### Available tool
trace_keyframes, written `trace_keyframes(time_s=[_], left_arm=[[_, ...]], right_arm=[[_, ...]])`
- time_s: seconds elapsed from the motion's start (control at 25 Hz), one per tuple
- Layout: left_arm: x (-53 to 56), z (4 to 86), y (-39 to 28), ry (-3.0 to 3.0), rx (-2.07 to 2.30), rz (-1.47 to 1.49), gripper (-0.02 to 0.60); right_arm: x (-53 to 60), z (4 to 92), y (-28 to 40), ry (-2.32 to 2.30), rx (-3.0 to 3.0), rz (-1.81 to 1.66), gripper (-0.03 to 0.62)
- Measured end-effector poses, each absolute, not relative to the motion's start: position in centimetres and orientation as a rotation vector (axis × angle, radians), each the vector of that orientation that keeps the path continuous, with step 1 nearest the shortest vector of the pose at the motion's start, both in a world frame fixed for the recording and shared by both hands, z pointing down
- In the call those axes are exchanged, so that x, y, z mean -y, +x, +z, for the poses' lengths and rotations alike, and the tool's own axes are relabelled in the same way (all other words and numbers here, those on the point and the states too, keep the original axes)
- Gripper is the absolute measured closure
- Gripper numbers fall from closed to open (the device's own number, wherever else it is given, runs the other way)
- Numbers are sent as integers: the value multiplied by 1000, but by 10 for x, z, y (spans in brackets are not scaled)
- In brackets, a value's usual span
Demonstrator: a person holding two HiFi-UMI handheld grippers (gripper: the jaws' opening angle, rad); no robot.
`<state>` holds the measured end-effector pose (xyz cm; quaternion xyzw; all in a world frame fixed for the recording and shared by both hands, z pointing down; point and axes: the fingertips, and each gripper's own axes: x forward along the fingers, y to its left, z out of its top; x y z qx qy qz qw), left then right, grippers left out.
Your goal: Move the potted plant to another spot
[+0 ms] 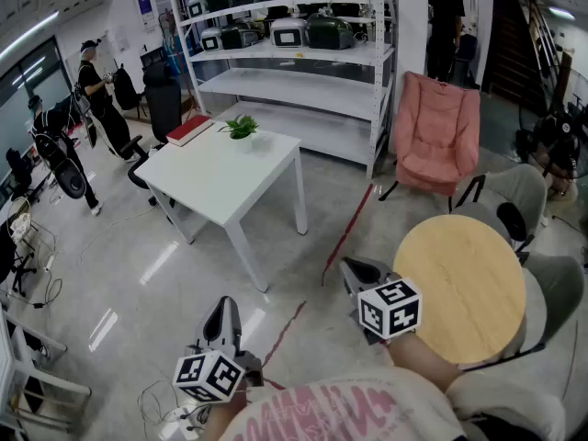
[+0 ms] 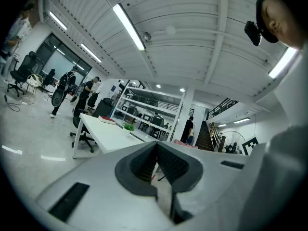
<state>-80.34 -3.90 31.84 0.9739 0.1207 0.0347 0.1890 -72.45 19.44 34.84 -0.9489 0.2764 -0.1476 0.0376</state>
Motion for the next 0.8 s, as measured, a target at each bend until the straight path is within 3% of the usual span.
trace_keyframes(time_s=[0.8], left_arm=[[101, 350, -789, 2671, -399, 181, 578]], right_arm=[[-143, 369, -712, -2866, -788, -405, 588]])
